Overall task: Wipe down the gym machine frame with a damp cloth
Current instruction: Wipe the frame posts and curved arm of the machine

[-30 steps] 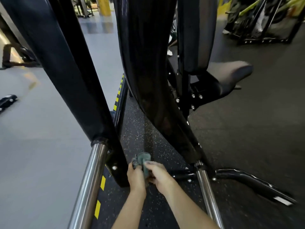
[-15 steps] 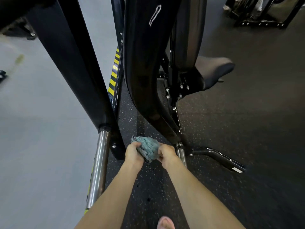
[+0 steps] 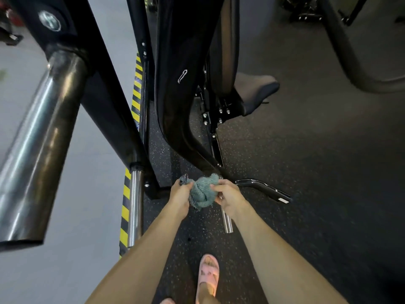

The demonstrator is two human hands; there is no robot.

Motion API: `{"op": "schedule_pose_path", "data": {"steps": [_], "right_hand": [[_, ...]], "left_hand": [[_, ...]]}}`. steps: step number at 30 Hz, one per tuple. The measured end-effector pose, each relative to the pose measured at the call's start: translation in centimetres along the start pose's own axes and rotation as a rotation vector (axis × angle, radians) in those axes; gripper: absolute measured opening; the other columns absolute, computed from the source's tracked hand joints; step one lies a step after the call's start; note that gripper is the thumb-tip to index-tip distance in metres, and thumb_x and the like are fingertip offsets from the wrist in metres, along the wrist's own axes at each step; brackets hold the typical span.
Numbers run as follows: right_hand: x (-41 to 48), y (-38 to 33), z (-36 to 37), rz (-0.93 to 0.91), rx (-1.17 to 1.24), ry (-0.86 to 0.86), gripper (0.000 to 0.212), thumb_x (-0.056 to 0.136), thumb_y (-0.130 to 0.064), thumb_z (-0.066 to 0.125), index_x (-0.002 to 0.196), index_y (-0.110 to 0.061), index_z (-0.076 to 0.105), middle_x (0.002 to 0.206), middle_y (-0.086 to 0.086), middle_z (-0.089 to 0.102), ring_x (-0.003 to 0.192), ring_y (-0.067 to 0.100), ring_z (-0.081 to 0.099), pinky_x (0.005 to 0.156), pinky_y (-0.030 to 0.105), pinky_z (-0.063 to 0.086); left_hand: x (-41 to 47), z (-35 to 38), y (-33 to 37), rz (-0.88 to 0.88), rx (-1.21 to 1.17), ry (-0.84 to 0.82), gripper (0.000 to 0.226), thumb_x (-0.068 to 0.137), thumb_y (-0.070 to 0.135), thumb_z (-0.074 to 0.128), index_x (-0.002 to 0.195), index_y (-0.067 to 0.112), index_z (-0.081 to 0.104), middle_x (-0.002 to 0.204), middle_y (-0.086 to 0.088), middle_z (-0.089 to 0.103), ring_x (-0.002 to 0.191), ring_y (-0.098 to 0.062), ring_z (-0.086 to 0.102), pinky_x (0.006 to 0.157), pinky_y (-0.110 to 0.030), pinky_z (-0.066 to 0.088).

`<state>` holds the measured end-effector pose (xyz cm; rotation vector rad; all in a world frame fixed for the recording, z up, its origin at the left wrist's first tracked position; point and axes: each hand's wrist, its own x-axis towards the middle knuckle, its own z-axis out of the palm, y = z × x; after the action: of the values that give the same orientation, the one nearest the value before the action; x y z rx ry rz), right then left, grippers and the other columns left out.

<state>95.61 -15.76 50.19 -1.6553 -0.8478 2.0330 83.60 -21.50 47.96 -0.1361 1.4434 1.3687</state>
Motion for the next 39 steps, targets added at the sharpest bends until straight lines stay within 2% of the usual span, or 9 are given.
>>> {"op": "schedule_pose_path", "data": {"steps": [7,10,13,16,19,26,30,33,39], "right_hand": [[-10.4,-3.2,-0.6,0.016,-0.393,-0.245,0.049,0.077,0.02,0.033,0.099,-0.002,0.071,0.101,0.022,0.068,0.087,0.023,0.066,0.076,0.028,0.055],[-14.1,-5.2,-1.5,-0.019,-0.321,-0.233,0.04,0.082,0.019,0.032,0.099,0.007,0.067,0.1,0.022,0.069,0.083,0.027,0.072,0.074,0.03,0.059],[-16.1,-6.4,-2.1,-0.092,-0.236,0.007,0.03,0.086,0.014,0.038,0.084,0.005,0.066,0.087,0.017,0.069,0.072,0.024,0.068,0.063,0.028,0.057],[-17.4,-6.4,-2.7,-0.082,-0.318,0.063,0.008,0.091,-0.008,0.059,0.092,-0.007,0.067,0.094,0.013,0.067,0.088,0.023,0.064,0.073,0.03,0.054],[-19.1,-6.6,-2.8,-0.034,-0.424,-0.129,0.024,0.089,-0.029,0.068,0.108,-0.014,0.063,0.108,0.011,0.068,0.099,0.022,0.065,0.085,0.035,0.054],[-20.5,-8.7,-0.5,-0.102,-0.433,-0.211,0.048,0.086,0.005,0.063,0.13,-0.008,0.056,0.121,0.013,0.065,0.109,0.025,0.063,0.081,0.035,0.056],[-20.2,-10.3,-1.0,-0.159,-0.441,-0.193,0.056,0.085,0.01,0.053,0.131,-0.022,0.055,0.121,0.011,0.062,0.108,0.027,0.062,0.092,0.042,0.053],[-19.8,-11.5,-2.3,-0.149,-0.439,-0.284,0.073,0.085,0.014,0.048,0.144,-0.028,0.038,0.119,0.006,0.061,0.114,0.027,0.058,0.096,0.042,0.05],[-18.8,-14.8,-4.8,-0.069,-0.506,-0.455,0.09,0.086,0.016,0.042,0.151,-0.04,0.017,0.142,0.002,0.05,0.117,0.025,0.056,0.08,0.032,0.051]], "left_hand": [[-8.6,1.7,0.9,-0.24,0.009,-0.277,0.065,0.088,0.063,0.05,0.129,0.012,0.05,0.118,-0.019,0.065,0.099,-0.034,0.068,0.069,-0.042,0.057],[-11.7,1.2,1.5,-0.166,0.047,-0.334,0.063,0.082,0.039,0.071,0.131,0.004,0.052,0.126,-0.022,0.061,0.105,-0.031,0.066,0.074,-0.039,0.056],[-14.2,1.2,2.5,-0.155,-0.066,-0.251,0.033,0.095,0.019,0.057,0.122,0.0,0.057,0.119,-0.022,0.063,0.097,-0.03,0.065,0.079,-0.043,0.054],[-16.3,1.2,4.0,-0.179,-0.131,-0.219,0.03,0.1,0.027,0.049,0.119,0.005,0.058,0.115,-0.022,0.063,0.101,-0.033,0.064,0.092,-0.05,0.05],[-18.2,1.7,5.4,-0.196,-0.12,-0.248,0.049,0.099,0.044,0.044,0.127,0.005,0.054,0.121,-0.022,0.062,0.106,-0.035,0.062,0.094,-0.052,0.049],[-20.8,2.3,8.2,-0.162,-0.131,-0.367,0.087,0.083,0.075,0.033,0.129,0.004,0.05,0.13,-0.022,0.056,0.12,-0.035,0.055,0.095,-0.051,0.046],[-21.4,2.3,8.9,-0.084,0.155,-0.412,0.055,0.08,0.029,0.07,0.128,0.005,0.056,0.119,-0.015,0.065,0.11,-0.028,0.062,0.089,-0.042,0.053],[-20.9,3.9,8.5,-0.04,0.146,-0.28,0.04,0.088,0.005,0.064,0.127,0.002,0.055,0.108,-0.013,0.068,0.092,-0.024,0.066,0.067,-0.034,0.056],[-20.5,8.5,7.4,-0.142,0.013,-0.013,0.054,0.098,0.056,0.035,0.114,0.008,0.056,0.094,-0.012,0.065,0.081,-0.027,0.062,0.064,-0.036,0.049]]}}
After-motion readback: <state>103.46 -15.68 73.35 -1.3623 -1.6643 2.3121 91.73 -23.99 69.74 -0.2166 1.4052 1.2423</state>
